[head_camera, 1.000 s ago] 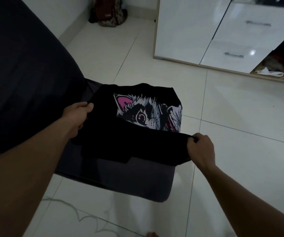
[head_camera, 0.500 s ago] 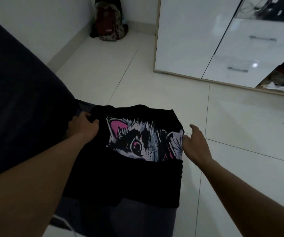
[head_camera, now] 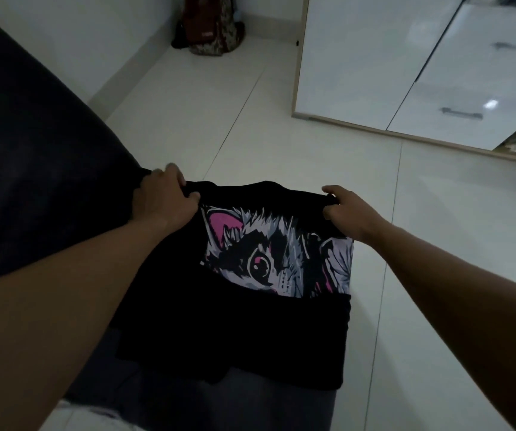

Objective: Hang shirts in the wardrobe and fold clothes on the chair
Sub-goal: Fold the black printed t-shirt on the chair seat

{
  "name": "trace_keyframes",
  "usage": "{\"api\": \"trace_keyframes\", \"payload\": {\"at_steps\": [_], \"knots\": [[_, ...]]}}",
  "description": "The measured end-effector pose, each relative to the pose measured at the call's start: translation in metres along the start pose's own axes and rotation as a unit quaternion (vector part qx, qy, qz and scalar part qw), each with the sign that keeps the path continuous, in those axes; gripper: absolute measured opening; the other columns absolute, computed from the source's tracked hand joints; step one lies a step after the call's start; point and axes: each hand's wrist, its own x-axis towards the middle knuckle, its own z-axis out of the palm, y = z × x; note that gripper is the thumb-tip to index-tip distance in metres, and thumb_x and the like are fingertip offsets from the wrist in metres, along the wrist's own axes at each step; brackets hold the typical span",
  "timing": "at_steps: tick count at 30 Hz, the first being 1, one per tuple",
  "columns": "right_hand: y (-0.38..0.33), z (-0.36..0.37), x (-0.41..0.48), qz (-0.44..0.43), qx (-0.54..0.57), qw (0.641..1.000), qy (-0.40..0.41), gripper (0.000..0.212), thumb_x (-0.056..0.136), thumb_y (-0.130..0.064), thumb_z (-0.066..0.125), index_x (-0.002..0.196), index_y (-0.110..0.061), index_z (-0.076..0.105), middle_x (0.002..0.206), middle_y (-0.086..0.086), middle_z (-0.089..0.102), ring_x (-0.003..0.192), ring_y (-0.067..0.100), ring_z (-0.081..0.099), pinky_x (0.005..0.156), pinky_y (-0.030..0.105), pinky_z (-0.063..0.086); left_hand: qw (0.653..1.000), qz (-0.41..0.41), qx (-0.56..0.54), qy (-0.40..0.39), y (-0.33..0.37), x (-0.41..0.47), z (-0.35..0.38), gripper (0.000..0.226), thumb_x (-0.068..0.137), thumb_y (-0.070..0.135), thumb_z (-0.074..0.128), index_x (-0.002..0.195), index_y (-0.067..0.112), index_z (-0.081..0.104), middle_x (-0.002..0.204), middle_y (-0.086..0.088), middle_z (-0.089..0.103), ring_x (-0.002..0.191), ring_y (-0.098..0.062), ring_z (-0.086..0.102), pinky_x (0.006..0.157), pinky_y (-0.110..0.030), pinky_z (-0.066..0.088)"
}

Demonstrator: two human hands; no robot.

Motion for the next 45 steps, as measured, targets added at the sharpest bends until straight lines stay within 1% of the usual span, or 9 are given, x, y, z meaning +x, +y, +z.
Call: {"api": "trace_keyframes", "payload": {"at_steps": [6,9,14,18,26,30,36,42,45], "knots": [[-0.003,-0.007,0.003,-0.005,-0.055,0.998,0.007,0.021,0.086,-0.01,0.054,0.105,-0.014,0.062,0.103,0.011,0.067,0.098,0.029,0.062,0.077,0.032,0.044,0.979,-0.168,-0.088,-0.069,-0.001,0.014,-0.002,0.063,0.088,0.051,0.065,0.134,0.009,0.053,0.136,-0.017,0.055,0.119,-0.037,0.058,0.094,-0.04,0.049],[-0.002,-0.017,0.002,-0.025,-0.07,0.997,0.025,0.021,0.086,-0.012,0.063,0.106,-0.018,0.066,0.101,0.008,0.069,0.093,0.028,0.066,0.083,0.036,0.053,0.962,-0.202,-0.133,-0.128,0.014,0.018,-0.011,0.079,0.085,0.057,0.068,0.135,-0.002,0.053,0.133,-0.019,0.058,0.113,-0.037,0.062,0.091,-0.036,0.052],[0.001,-0.033,-0.009,-0.064,-0.153,0.985,0.037,0.021,0.093,-0.021,0.063,0.083,-0.003,0.068,0.084,0.013,0.068,0.085,0.032,0.065,0.069,0.034,0.047,0.908,-0.236,-0.318,-0.138,0.022,0.025,-0.017,0.035,0.094,0.026,0.066,0.117,0.004,0.052,0.095,-0.008,0.06,0.071,-0.024,0.059,0.064,-0.032,0.051],[0.004,-0.038,-0.03,-0.123,-0.158,0.977,0.075,0.018,0.096,-0.026,0.06,0.086,-0.012,0.06,0.08,0.006,0.064,0.077,0.027,0.061,0.061,0.033,0.043,0.875,-0.251,-0.388,-0.141,0.024,0.017,-0.031,0.027,0.095,0.022,0.061,0.11,0.0,0.056,0.084,-0.012,0.064,0.066,-0.024,0.062,0.05,-0.029,0.054],[0.017,-0.039,-0.079,-0.297,-0.331,0.892,0.082,0.017,0.084,-0.015,0.071,0.092,-0.009,0.057,0.083,0.009,0.06,0.077,0.034,0.058,0.064,0.033,0.034,0.892,-0.224,-0.346,-0.188,0.009,0.01,-0.044,0.083,0.069,0.051,0.086,0.127,-0.001,0.057,0.115,-0.018,0.067,0.091,-0.034,0.069,0.078,-0.044,0.06],[0.028,-0.026,-0.097,-0.32,-0.366,0.871,0.077,0.027,0.089,-0.024,0.064,0.113,-0.013,0.056,0.093,0.003,0.062,0.076,0.03,0.063,0.055,0.032,0.04,0.847,-0.245,-0.44,-0.169,0.006,0.008,-0.051,0.049,0.084,0.042,0.075,0.116,0.006,0.066,0.104,-0.013,0.072,0.081,-0.027,0.07,0.069,-0.038,0.059],[0.054,0.001,-0.125,-0.363,-0.388,0.838,0.123,0.018,0.076,-0.026,0.064,0.088,-0.015,0.056,0.067,0.0,0.058,0.056,0.024,0.056,0.056,0.03,0.039,0.85,-0.229,-0.444,-0.166,-0.008,-0.008,-0.057,0.028,0.094,0.021,0.057,0.118,0.009,0.065,0.097,-0.007,0.067,0.067,-0.016,0.061,0.046,-0.022,0.048],[0.071,0.02,-0.15,-0.286,-0.359,0.877,0.143,0.041,0.065,-0.015,0.088,0.092,-0.015,0.057,0.064,-0.004,0.054,0.045,0.016,0.049,0.046,0.022,0.024,0.88,-0.195,-0.396,-0.174,-0.014,-0.026,-0.057,0.041,0.083,0.041,0.078,0.107,0.009,0.072,0.102,-0.01,0.074,0.092,-0.028,0.071,0.085,-0.039,0.058],[0.079,0.02,-0.156,-0.275,-0.362,0.878,0.15,0.039,0.068,-0.017,0.088,0.095,-0.015,0.059,0.064,-0.004,0.056,0.046,0.015,0.049,0.045,0.022,0.029,0.851,-0.189,-0.461,-0.167,-0.021,-0.027,-0.063,0.021,0.09,0.031,0.071,0.102,0.014,0.073,0.104,-0.007,0.074,0.094,-0.025,0.07,0.083,-0.036,0.056]]}}
